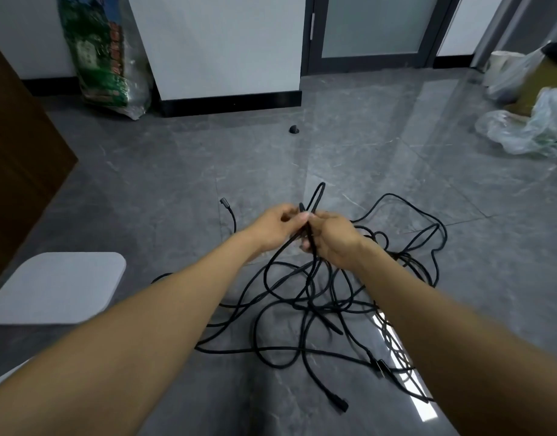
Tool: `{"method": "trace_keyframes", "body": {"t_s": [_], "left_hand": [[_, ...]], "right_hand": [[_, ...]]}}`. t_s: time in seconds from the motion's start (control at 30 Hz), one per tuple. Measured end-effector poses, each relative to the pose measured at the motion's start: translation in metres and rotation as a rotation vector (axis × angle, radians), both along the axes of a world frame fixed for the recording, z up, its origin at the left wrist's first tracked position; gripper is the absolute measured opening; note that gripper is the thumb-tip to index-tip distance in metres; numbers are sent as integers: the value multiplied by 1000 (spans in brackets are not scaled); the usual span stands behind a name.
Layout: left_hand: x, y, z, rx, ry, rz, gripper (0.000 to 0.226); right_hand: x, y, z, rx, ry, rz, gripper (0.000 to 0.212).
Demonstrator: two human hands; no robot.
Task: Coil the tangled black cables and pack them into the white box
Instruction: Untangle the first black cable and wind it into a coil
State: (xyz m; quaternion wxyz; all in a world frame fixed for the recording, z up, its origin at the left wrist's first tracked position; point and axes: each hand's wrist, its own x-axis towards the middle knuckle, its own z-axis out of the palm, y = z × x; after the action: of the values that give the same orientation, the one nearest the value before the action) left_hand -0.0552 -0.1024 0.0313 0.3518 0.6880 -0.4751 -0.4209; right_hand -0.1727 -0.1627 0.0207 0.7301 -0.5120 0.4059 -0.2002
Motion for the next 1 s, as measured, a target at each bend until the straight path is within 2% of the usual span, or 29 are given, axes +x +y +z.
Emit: {"method": "trace_keyframes", "body": {"t_s": [0.07, 0.1, 0.17, 0.23, 0.33, 0.43, 0.53, 0.57, 0.67, 0.73, 0.8, 0.87, 0.9, 0.93, 1.0], "left_hand": [[-4, 8, 0, 228, 109, -116, 44], [-6, 10, 0, 265, 139, -144, 46], [-3, 10, 3, 197, 53, -114, 40], [9, 10, 7, 100, -33, 18, 36], [34, 16, 6, -26, 51, 205, 37], [52, 24, 1, -166, 158, 453, 37], [60, 22, -4, -254, 280, 709, 35], [60, 21, -5, -273, 344, 811, 35], [62, 19, -11, -267, 406, 1126, 39], [62, 20, -12, -284, 408, 1230, 39], [59, 18, -8, -315, 465, 1153, 38], [51, 16, -2, -376, 523, 868, 35], [48, 16, 1, -392, 504, 699, 34], [44, 15, 2, -397, 465, 543, 33], [36, 12, 2, -395, 388, 326, 32]], "right_hand": [[-1, -5, 1, -13, -27, -73, 29], [-3, -8, 1, -19, -32, -100, 31], [-10, -15, -2, -38, -63, -139, 35], [-20, -24, -3, -130, -59, -217, 29], [-34, -39, -6, -244, 100, -522, 23], [-49, -51, -13, -40, 121, -815, 29], [-53, -48, -10, 251, -70, -1013, 28], [-52, -45, -8, 292, -91, -1071, 27], [-51, -37, -9, 311, -109, -1115, 35], [-56, -35, -14, 288, -59, -1040, 37], [-63, -34, -17, 98, 319, -802, 35], [-65, -32, -20, -162, 855, -604, 30], [-64, -28, -19, -337, 1056, -546, 26], [-60, -27, -18, -556, 1114, -501, 24], [-48, -29, -19, -851, 943, -319, 35]]}}
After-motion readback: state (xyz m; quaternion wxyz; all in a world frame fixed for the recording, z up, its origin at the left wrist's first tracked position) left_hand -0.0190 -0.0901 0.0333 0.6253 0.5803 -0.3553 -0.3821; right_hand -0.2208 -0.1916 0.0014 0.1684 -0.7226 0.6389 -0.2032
